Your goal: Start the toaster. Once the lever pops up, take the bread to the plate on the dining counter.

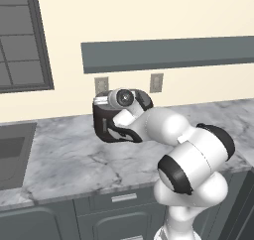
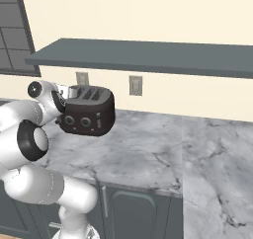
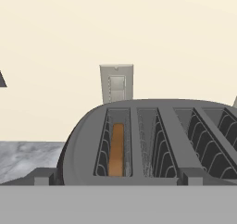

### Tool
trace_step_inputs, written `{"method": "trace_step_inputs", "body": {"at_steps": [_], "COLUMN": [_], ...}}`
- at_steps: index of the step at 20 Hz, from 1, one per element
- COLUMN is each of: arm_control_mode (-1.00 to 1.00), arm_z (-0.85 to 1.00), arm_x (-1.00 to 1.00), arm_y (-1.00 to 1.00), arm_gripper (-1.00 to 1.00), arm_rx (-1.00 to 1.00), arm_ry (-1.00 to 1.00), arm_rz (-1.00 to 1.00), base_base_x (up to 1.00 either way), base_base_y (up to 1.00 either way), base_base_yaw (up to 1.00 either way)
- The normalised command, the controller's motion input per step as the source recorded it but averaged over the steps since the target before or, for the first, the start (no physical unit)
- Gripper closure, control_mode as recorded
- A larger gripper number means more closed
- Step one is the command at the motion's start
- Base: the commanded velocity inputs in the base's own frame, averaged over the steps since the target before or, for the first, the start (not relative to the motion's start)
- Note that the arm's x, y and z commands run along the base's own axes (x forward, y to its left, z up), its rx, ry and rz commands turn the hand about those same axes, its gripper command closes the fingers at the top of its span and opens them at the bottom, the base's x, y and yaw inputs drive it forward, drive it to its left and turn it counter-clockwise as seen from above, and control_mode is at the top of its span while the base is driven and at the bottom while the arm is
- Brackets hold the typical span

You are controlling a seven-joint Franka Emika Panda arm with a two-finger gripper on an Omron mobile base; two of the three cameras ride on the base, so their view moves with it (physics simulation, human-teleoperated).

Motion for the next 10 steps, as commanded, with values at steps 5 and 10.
{"method": "trace_step_inputs", "body": {"at_steps": [5, 10], "arm_control_mode": [-1.00, -1.00], "arm_z": [0.00, 0.00], "arm_x": [0.00, 0.00], "arm_y": [0.00, 0.00], "arm_gripper": [-1.00, -1.00], "arm_rx": [0.00, 0.00], "arm_ry": [0.00, 0.00], "arm_rz": [0.00, 0.00], "base_base_x": [0.00, 0.00], "base_base_y": [0.00, 0.00], "base_base_yaw": [0.00, 0.00]}}
